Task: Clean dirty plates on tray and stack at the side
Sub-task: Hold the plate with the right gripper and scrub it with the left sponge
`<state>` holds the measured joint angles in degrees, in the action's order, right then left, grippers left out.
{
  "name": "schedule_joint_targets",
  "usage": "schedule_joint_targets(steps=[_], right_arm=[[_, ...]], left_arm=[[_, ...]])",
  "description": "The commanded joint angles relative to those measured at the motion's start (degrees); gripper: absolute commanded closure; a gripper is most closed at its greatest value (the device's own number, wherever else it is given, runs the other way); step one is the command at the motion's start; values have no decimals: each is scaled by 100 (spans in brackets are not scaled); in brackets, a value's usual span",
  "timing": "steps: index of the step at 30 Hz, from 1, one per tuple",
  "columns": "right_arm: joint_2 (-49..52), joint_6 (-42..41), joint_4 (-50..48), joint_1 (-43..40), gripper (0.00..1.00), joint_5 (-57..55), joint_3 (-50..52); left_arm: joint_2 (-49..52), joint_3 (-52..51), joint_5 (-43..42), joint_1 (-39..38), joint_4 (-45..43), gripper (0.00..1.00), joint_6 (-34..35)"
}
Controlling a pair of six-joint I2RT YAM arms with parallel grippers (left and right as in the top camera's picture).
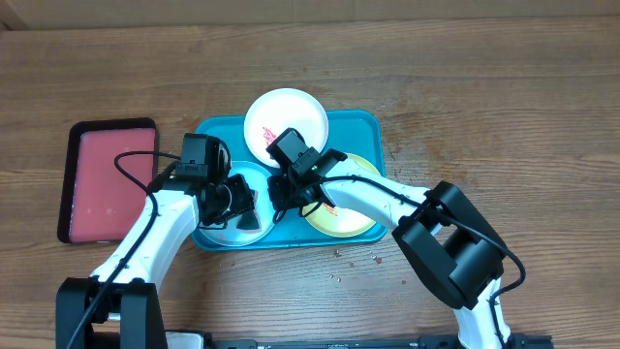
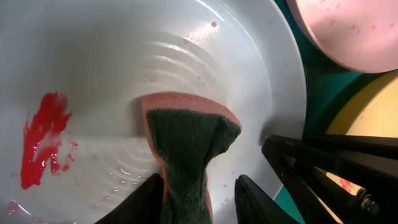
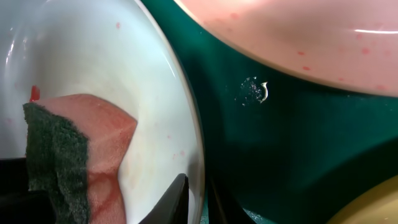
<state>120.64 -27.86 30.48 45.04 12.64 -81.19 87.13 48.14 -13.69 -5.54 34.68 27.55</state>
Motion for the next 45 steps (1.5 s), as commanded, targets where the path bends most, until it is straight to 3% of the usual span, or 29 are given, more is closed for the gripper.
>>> schedule_joint_targets(steps=[1,15,19,30,38,39,41,45], right_arm=[[-4,-24,-26,26,86,-61,46],[-4,-24,-37,26,87,-61,48],[-4,-24,-35,26,86,-61,48],[-4,-24,-37,26,87,-61,46],[-4,-24,-24,26,86,-61,46],[-4,-22,-24,26,86,-63,46],[-4,-22,-42,26,86,-61,46],[-4,-24,-72,22,86,-61,46]], left_arm=[[-24,-52,79,-39,42,61,96],[-24,-278,225,-103,-164,61,96],[-24,-286,221,-103,-201,70,96],[-24,-424,227,-103,-240,64,79],[-24,-426,688,-101,-238,85,76],[-24,-426,686,-101,-238,84,79],[-24,-426,684,-103,-289,67,79],[-24,-428,664,-103,-321,64,81]])
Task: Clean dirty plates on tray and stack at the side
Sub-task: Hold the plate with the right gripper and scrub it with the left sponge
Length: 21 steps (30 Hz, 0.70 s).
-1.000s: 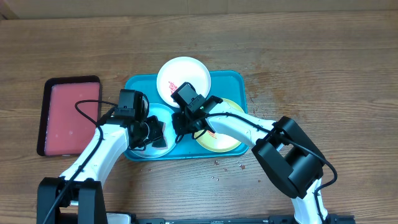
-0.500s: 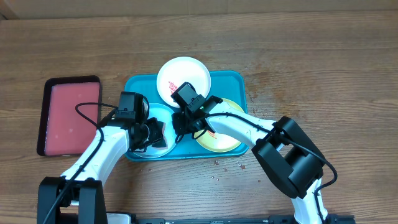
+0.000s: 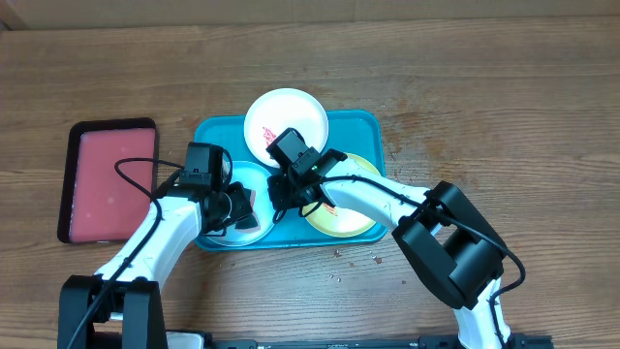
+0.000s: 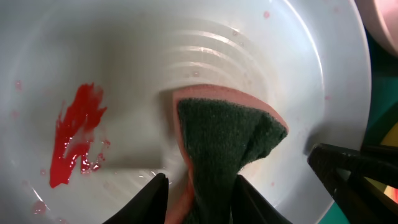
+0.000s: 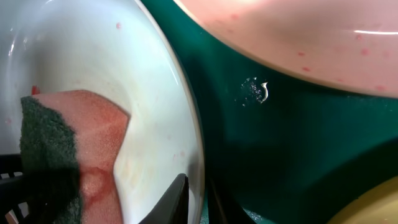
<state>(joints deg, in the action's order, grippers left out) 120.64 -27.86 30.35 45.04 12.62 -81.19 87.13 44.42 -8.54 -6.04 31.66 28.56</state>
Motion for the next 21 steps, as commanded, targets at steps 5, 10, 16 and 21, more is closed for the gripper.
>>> schedule_joint_targets(steps=[5,10,16,21], right_arm=[[-4,-24,-66,22,86,-59,46],[-4,-22,-105,22,86,-59,46],[-4,-24,-155,22,86,-59,46],[-4,-24,-155,22,86,-57,48]], left_arm=[[-24,-94,146,-52,-66,51,-20],[-24,-94,83,-59,-105,52,2],[-24,-94,46,-85,-111,53,0],[-22,-94,11,-157,-184,52,-26]])
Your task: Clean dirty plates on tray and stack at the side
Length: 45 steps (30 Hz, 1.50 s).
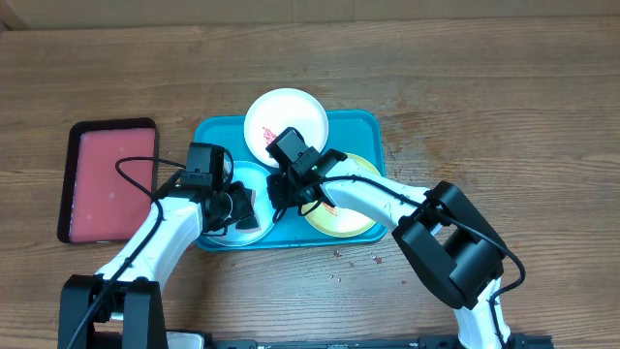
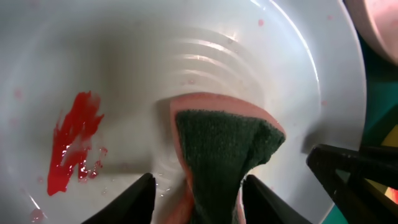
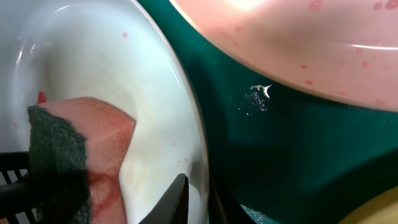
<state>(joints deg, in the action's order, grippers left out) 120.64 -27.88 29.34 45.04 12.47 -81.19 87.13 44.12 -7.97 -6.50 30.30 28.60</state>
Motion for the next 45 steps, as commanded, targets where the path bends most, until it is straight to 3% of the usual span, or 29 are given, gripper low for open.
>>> schedule_joint_targets(steps=[1,5,8,11,15,22,27,32,35,37,43,45], right_arm=[[-4,-22,-50,22,86,-42,48],[-4,-22,-50,22,86,-44,46],[-4,-22,-50,22,86,-42,46],[-4,-22,-52,22,86,-42,46],[-4,-22,-50,22,86,-44,48],[-4,-22,-44,22,86,-44,46],[-4,-20,9,22,87,-44,46],[-4,22,24,22,87,-44,46],[-4,24,44,22,87,-44,46],[-4,24,44,22,87,-46,46],[-4,24,-11,22,87,-44,46],[-4,24,-17,22,87,-44,46]], left_arm=[[-22,-63,-15,-133,-50,51,-39],[-22,-63,-44,-142,-28,51,-181],[-22,-63,-39,-142,-24,65,-221],[13,-83,103,-142,-24,58,-466],[79,-83,96,-142,-59,57,-485],[94,-85,299,-140,-68,86,-483],[94,-85,1845,-140,188,95,-483],[92,-72,3550,-136,173,96,-568],[92,37,3825,-138,195,96,-761],[92,181,3744,-138,256,96,-787],[105,516,1126,-142,-111,96,-778],[238,468,450,-142,-385,96,-431]])
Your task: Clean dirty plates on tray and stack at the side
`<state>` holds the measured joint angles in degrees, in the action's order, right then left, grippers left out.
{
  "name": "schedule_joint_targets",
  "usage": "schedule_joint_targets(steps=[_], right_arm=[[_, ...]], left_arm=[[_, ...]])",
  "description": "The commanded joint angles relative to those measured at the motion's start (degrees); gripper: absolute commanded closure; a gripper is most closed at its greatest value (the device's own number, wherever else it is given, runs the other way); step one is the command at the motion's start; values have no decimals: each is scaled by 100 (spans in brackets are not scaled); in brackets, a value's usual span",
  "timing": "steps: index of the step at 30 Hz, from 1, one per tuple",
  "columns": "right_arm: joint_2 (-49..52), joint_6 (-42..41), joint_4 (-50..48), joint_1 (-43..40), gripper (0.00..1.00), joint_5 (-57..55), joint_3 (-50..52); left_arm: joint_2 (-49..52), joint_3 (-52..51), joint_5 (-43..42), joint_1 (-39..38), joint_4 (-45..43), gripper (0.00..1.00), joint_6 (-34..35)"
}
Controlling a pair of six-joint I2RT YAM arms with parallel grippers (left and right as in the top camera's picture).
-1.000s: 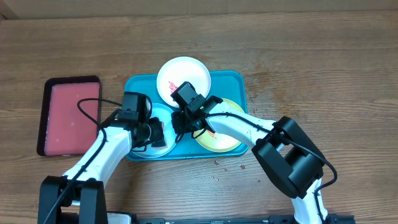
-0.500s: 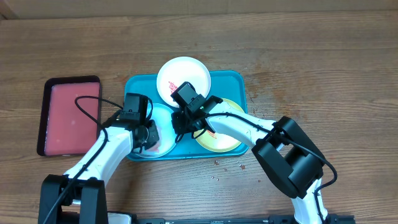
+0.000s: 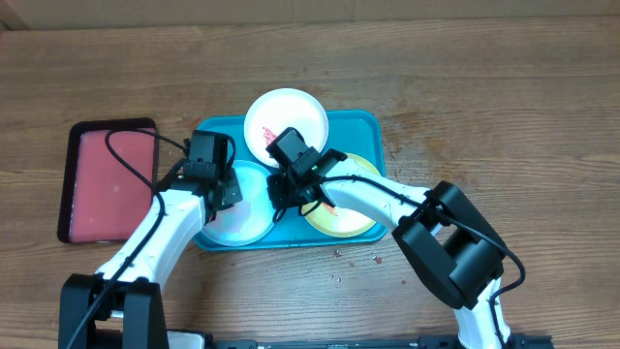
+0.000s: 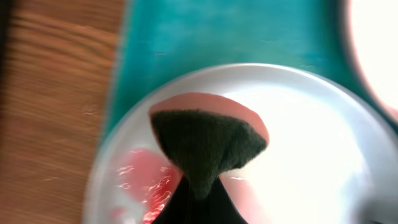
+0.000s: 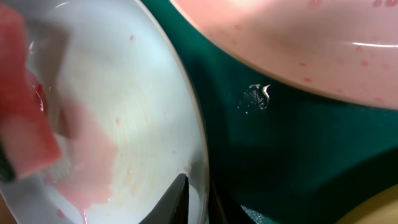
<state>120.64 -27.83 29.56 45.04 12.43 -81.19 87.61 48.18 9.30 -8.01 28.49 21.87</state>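
Observation:
A white plate (image 3: 240,215) lies at the tray's front left, smeared with watery red (image 4: 147,182). My left gripper (image 4: 198,190) is shut on a pink sponge with a green scouring face (image 4: 208,142), and the sponge is pressed near the plate's left rim. The view is blurred. My right gripper (image 5: 198,198) is shut on the same plate's right rim (image 5: 194,134), one finger inside and one outside. The sponge's pink side (image 5: 23,140) shows at the left of the right wrist view, next to a pink film (image 5: 90,168).
The teal tray (image 3: 363,131) also holds a white plate with a red stain (image 3: 285,121) at the back and a yellow plate (image 3: 349,215) on the right. A dark tray with a pink inside (image 3: 105,179) lies on the wood at the left.
My left gripper has moved the sponge from the middle of the plate to its left rim. The solid red blot is now a thin pink smear. The right gripper still pinches the rim.
The sponge was pressed on the plate's ribbed middle, right of a red blot, with the right gripper on the rim. At the two later moments it had shifted only slightly there. Now it sits at the left rim and the blot is smeared.

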Motion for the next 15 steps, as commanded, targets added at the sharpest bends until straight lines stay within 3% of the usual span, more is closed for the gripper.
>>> schedule_joint_targets(steps=[1,7,11,13,15], right_arm=[[-4,20,-39,22,87,-39,46],[-4,20,-31,22,87,-39,46],[-4,20,4,22,87,-42,46],[-4,85,4,22,87,-42,46],[-4,85,2,22,87,-42,46]], left_arm=[[302,61,-1392,9,-212,96,304],[1130,61,-1152,15,-9,96,83],[1152,76,114,15,424,96,66],[1099,151,1368,15,973,96,175],[1082,212,2035,15,1311,95,267]])
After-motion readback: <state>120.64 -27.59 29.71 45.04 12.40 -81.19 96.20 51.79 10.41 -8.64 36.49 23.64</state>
